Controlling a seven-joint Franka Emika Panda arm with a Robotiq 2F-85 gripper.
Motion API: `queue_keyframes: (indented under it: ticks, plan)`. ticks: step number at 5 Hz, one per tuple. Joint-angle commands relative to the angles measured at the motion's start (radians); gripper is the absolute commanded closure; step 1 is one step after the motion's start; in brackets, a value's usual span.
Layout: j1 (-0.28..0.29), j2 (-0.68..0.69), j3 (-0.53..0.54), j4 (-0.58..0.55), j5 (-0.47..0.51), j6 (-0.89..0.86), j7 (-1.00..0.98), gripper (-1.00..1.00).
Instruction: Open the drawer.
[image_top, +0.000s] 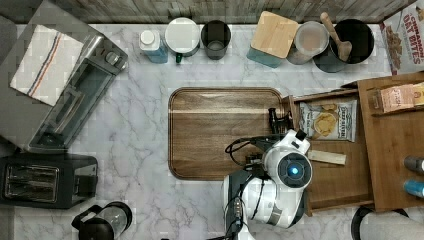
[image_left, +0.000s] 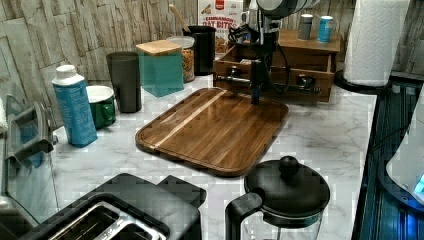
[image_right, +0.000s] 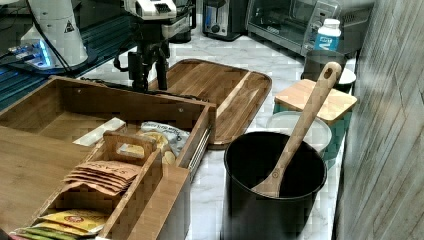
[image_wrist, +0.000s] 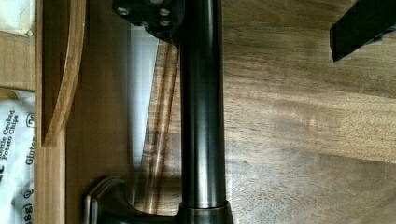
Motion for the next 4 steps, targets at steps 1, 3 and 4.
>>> queue_keyframes:
  ticks: [1, 3, 4]
  plan:
    - [0.135, -0.097, 0.132, -0.067, 0.008, -0.017, 0.080, -1.00]
    - [0.122, -0.097, 0.146, -0.066, 0.010, -0.017, 0.079, -1.00]
    - [0.115, -0.097, 0.153, -0.067, 0.010, -0.017, 0.078, -1.00]
